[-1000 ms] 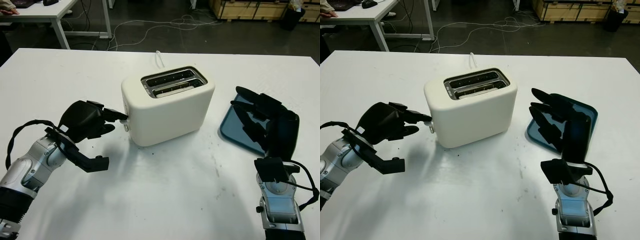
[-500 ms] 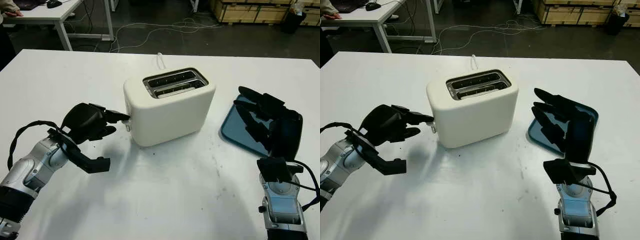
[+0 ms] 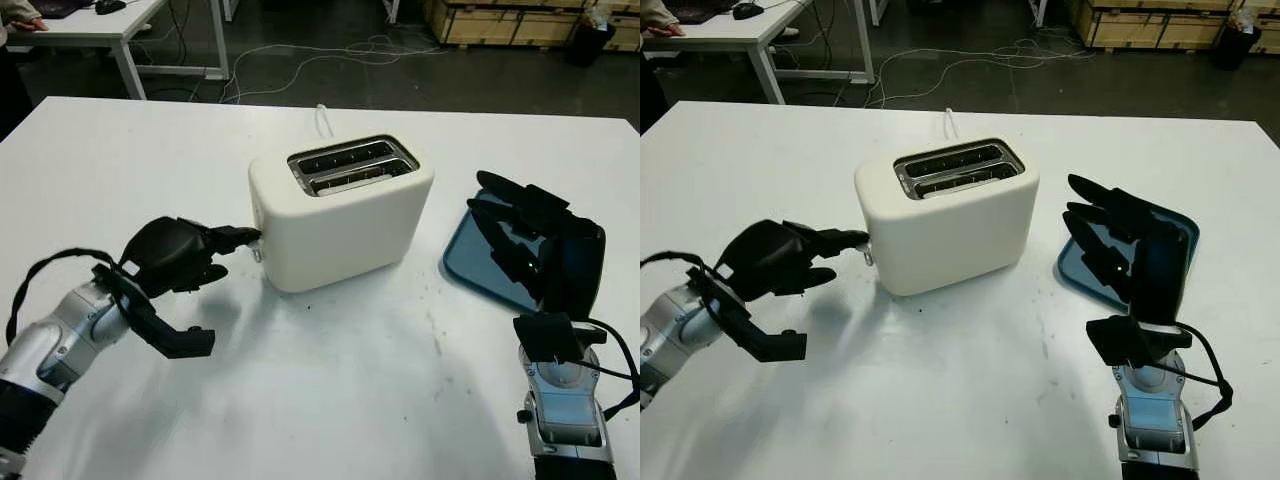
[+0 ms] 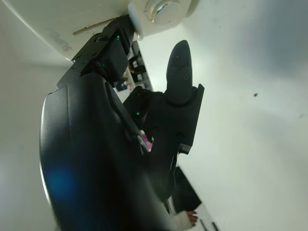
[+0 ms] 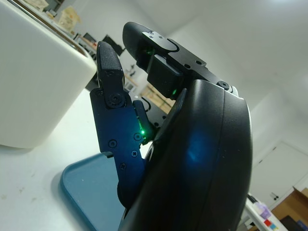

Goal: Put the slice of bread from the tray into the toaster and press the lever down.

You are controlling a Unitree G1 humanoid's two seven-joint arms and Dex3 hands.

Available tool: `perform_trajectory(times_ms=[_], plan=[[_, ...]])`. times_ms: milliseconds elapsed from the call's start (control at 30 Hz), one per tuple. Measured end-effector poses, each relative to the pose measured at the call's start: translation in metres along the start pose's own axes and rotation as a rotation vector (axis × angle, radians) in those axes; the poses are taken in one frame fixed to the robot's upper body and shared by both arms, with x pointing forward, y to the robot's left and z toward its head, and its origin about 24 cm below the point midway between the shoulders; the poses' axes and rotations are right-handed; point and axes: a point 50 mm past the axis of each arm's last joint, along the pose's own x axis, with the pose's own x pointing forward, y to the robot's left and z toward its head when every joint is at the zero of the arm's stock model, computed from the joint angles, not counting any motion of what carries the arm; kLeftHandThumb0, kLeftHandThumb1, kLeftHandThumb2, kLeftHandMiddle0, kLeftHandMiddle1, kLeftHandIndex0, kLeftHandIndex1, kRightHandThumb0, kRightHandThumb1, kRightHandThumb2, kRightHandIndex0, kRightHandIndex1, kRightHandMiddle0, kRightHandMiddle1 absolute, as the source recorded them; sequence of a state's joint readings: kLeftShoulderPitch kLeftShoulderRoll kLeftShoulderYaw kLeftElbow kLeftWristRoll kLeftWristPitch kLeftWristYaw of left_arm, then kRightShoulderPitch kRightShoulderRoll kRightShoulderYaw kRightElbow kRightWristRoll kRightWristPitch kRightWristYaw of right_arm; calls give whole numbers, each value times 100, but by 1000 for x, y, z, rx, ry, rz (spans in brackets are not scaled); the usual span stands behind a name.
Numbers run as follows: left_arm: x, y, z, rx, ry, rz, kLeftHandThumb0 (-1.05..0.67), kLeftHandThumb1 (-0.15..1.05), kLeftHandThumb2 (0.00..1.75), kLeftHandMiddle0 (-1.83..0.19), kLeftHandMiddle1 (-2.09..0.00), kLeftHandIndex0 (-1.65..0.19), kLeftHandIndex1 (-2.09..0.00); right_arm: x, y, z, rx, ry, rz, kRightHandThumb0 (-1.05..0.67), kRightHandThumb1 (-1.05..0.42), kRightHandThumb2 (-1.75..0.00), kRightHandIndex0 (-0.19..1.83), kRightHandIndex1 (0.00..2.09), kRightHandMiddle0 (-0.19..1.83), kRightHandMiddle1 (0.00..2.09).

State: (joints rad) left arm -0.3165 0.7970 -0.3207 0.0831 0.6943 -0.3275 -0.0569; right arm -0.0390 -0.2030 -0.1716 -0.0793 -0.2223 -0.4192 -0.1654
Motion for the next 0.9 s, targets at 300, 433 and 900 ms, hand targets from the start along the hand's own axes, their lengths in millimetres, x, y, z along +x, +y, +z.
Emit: perform_trajectory(times_ms=[300,433,900], plan=[[13,7,6,52,-25,-15,-28,92,26,-83,-175,-70,-92,2,0,0,-2,-4,1,-32,-92,-11,116,6,96,0],[10,1,5,-56,5,87,-27,92,31,-81,-175,-62,-94,1,2,-5,-2,16,10,-35,-92,-12,116,6,95,0],[-35,-11,15,-543,137,398,-70,92,7,-58,-78,-57,-37,-6,22,-39,108,306,151,-55,-92,-9,93,0,77,0]])
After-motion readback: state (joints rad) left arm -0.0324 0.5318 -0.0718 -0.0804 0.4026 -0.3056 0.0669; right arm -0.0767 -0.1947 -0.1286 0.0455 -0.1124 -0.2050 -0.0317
